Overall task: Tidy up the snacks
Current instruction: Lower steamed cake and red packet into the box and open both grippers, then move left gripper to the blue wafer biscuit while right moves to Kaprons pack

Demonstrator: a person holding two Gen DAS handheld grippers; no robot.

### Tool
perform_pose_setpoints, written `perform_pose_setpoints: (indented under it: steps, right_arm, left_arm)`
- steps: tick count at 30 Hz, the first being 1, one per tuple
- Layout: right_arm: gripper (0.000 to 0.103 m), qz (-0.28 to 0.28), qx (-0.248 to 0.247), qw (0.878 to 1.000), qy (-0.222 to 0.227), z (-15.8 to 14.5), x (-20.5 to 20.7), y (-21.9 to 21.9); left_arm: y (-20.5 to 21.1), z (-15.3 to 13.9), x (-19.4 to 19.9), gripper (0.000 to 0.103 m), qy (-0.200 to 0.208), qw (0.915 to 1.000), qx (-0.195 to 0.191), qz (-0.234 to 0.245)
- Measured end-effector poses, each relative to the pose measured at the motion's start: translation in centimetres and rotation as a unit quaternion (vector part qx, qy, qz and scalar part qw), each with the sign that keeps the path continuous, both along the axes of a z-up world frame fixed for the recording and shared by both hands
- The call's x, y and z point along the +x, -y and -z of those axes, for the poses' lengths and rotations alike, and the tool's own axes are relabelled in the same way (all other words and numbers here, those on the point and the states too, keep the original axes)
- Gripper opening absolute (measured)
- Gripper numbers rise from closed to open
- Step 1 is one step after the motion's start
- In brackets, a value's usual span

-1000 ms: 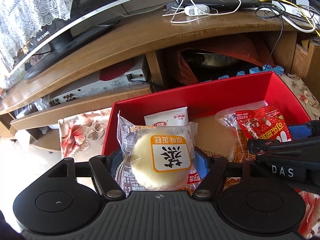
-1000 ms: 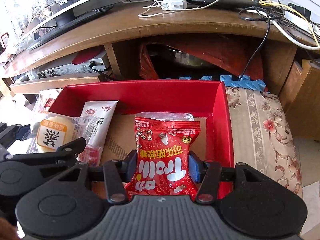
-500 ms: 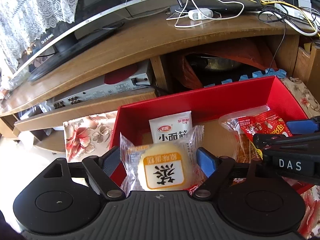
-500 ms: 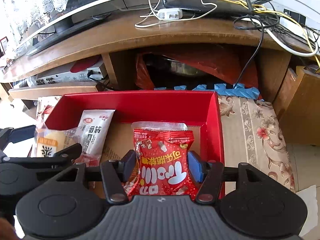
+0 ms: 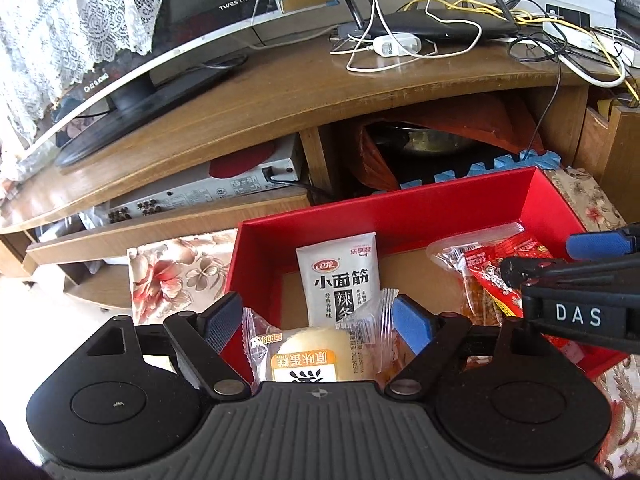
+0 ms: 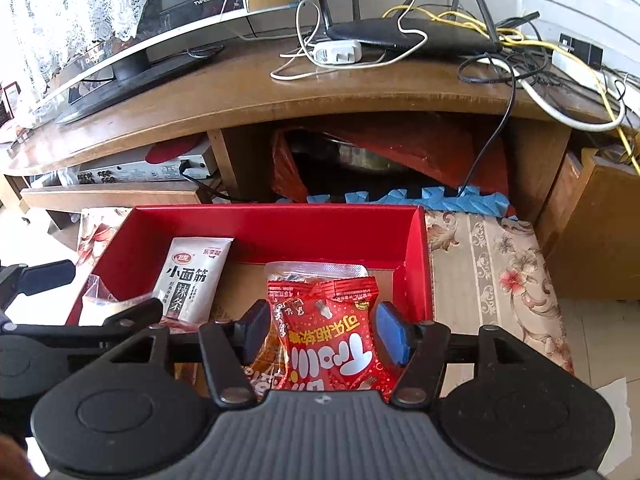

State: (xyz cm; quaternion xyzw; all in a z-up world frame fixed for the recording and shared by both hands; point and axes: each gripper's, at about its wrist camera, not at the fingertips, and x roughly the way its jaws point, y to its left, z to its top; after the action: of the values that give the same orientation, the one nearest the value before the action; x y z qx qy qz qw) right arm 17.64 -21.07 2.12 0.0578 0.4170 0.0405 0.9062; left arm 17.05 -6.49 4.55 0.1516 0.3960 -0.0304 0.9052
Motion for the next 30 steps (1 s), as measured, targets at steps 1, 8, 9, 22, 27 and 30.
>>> perform_pose_setpoints:
  steps: [1, 8, 9, 22, 27, 30]
  right_arm:
    - [0.055, -0.001, -0.002, 1.000, 0.002, -0.2, -0.2, 0.0]
    - [0.055, -0.003, -0.003, 1.000, 0.012, -1.1, -1.0, -0.2]
    - [0.055, -0.002, -0.002, 1.000, 0.013, -1.2, -1.1, -0.2]
    - [0.055, -0.023, -0.001, 0.999, 0.028, -3.0, -4.2, -1.3]
    - [0.055, -0.035, 0.000, 0.999, 0.022, -3.2, -6.2, -2.0]
    - [0.055, -0.041, 0.006, 0.999, 0.017, -3.3, -7.2, -2.3]
  left_arm:
    - [-0.1, -0.1, -0.2, 0.086, -0.001, 1.0000, -0.002, 0.001]
    - [-0.6, -1.0, -1.3, 0.088, -0.001, 0.9999, -0.015, 0.003]
    - [-0.7, -1.2, -1.5, 0.088, 0.000, 0.9998, -0.018, 0.004]
    - [-1.4, -2.3, -4.3, 0.091, 0.004, 0.9996, -0.022, 0.018]
    - [-2.2, -2.3, -5.9, 0.091, -0.007, 0.9994, -0.028, 0.019]
    - [-2.6, -2.2, -6.9, 0.092, -0.014, 0.9992, -0.031, 0.019]
